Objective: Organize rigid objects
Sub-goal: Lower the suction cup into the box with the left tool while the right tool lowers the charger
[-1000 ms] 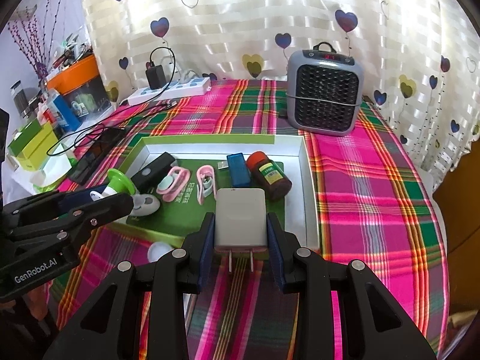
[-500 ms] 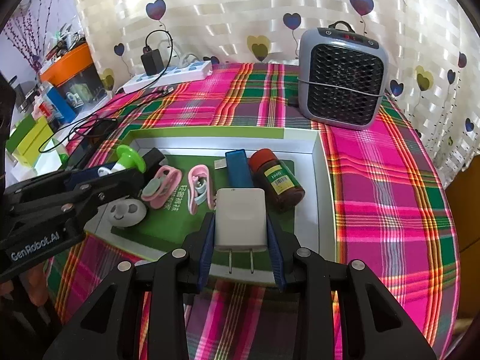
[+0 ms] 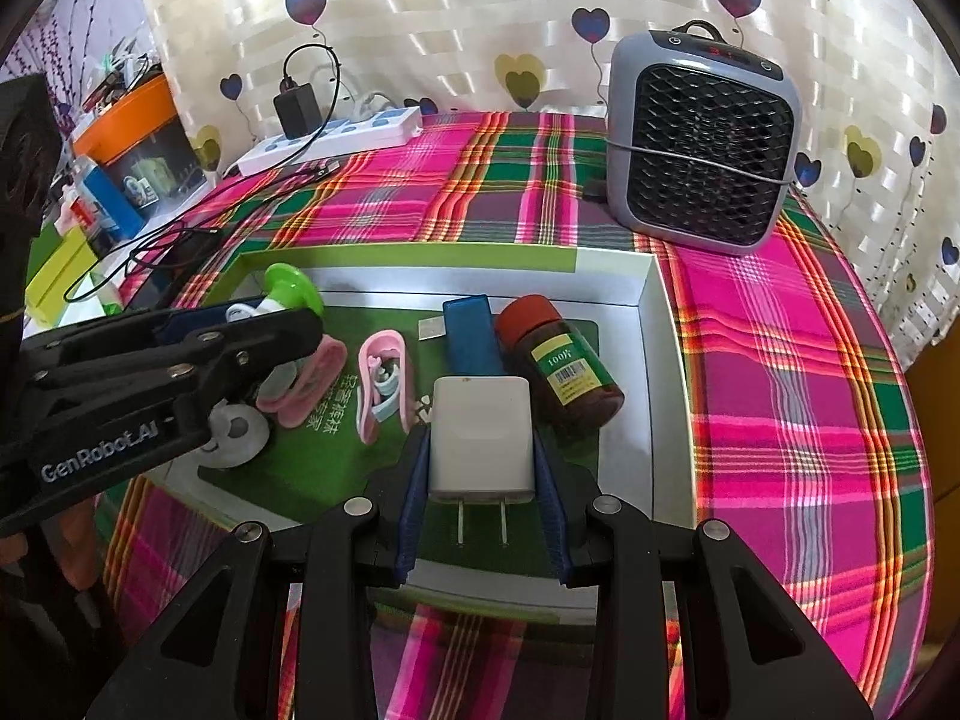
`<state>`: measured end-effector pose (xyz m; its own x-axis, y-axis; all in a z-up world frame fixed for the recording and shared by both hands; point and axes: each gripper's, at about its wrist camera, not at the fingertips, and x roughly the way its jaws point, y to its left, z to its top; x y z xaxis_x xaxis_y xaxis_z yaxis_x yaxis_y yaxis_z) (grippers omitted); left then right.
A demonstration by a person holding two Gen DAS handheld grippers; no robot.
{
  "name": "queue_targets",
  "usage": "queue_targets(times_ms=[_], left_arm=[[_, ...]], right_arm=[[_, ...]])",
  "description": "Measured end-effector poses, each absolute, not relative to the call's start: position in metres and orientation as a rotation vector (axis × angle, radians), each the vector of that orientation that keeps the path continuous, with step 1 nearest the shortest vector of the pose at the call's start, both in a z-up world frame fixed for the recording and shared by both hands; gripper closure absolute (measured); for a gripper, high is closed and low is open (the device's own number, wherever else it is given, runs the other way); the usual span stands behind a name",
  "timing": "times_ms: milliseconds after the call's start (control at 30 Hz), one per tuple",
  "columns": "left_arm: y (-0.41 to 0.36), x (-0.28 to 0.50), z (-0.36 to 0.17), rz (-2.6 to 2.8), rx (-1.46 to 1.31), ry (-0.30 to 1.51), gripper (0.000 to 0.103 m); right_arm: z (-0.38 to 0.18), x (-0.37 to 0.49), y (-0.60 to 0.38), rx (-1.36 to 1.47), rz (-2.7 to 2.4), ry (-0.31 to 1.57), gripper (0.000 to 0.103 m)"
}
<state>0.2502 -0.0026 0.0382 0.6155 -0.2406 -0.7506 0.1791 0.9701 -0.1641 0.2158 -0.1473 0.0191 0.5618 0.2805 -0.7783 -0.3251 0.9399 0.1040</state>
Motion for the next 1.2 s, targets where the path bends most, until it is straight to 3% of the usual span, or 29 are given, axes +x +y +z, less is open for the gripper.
queue_targets(times_ms=[1200], left_arm=[[-0.010, 0.274, 0.022, -0.231, -0.072, 0.916, 0.071]], right_arm=[[0.012, 0.220, -0.146, -0.085, 0.343, 0.886, 0.069]])
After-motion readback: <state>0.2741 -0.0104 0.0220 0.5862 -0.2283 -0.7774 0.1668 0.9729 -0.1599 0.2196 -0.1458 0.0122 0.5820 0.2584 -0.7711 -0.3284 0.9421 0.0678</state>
